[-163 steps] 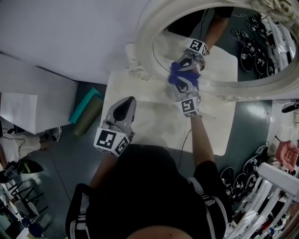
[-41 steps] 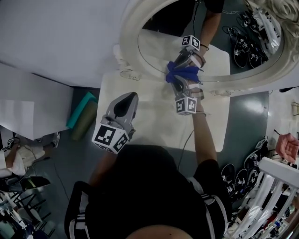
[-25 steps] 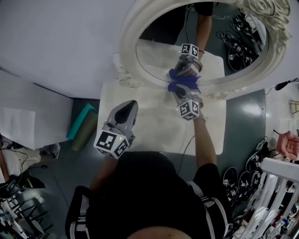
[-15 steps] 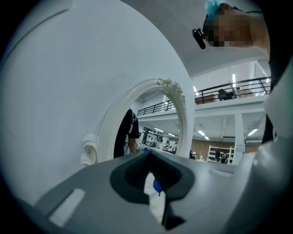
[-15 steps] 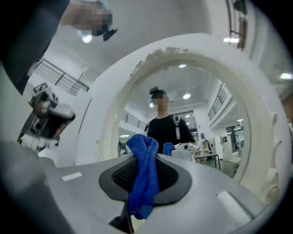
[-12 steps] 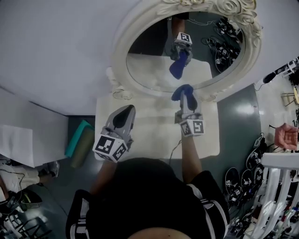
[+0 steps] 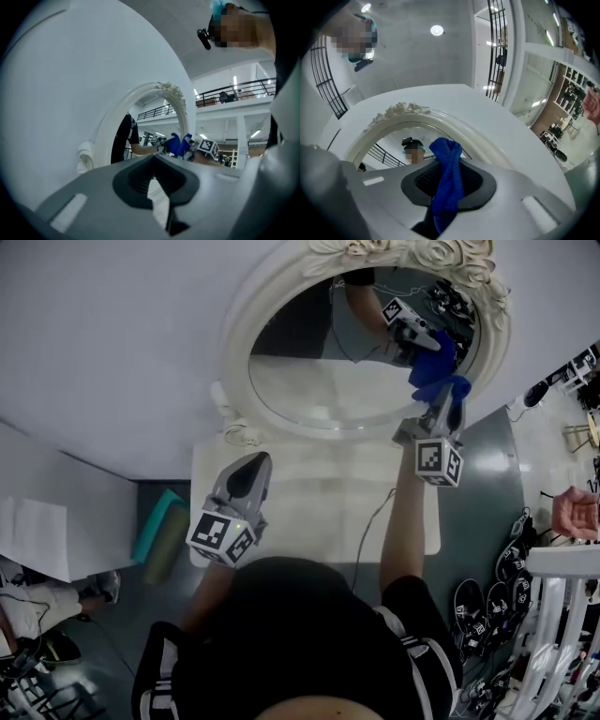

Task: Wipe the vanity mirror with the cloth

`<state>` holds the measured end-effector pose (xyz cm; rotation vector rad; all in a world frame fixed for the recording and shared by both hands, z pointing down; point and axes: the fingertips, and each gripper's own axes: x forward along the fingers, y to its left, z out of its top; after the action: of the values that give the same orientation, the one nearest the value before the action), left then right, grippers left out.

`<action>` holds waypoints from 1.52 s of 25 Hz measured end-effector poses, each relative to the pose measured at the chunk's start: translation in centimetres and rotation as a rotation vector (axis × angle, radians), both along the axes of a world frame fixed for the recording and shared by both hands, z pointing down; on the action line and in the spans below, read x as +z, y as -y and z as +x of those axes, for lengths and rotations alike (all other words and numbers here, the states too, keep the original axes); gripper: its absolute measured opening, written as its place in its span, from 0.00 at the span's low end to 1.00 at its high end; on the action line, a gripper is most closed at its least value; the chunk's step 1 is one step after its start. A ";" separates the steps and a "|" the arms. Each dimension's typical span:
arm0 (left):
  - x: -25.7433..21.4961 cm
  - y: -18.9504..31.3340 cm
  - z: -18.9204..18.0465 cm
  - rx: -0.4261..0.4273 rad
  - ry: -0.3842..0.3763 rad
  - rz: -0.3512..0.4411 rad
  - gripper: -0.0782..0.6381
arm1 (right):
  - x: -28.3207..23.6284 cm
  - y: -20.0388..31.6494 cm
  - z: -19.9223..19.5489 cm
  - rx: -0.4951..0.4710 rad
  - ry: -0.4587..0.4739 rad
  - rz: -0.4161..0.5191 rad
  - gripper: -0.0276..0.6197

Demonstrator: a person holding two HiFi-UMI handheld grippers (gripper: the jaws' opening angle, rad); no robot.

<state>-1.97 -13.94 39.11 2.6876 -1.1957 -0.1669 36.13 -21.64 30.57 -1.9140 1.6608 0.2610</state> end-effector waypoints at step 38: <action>2.0 0.9 1.6 -0.010 0.008 -0.068 0.12 | -0.6 4.6 -17.5 -0.009 -1.432 -0.047 0.14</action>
<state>-0.40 -14.87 41.08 2.6267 -1.1955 -0.1146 18.59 -26.23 29.97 -1.7458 2.4202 1.9252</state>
